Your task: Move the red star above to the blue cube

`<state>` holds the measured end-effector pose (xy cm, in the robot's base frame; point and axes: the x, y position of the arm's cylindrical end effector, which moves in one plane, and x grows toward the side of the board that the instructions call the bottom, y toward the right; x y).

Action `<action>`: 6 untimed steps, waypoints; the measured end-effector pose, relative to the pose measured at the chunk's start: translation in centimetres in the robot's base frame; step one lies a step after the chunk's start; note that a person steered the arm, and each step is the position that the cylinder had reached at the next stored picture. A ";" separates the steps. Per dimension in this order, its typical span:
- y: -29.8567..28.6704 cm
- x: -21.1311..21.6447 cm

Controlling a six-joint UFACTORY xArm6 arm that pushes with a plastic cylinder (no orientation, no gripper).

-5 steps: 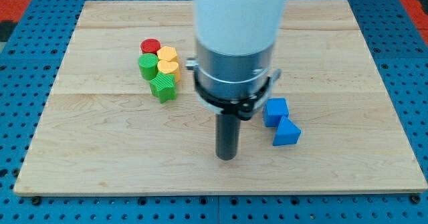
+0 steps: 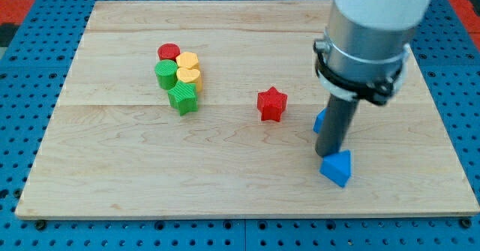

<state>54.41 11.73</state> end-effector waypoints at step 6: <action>-0.3 -5.1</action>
<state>49.32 11.48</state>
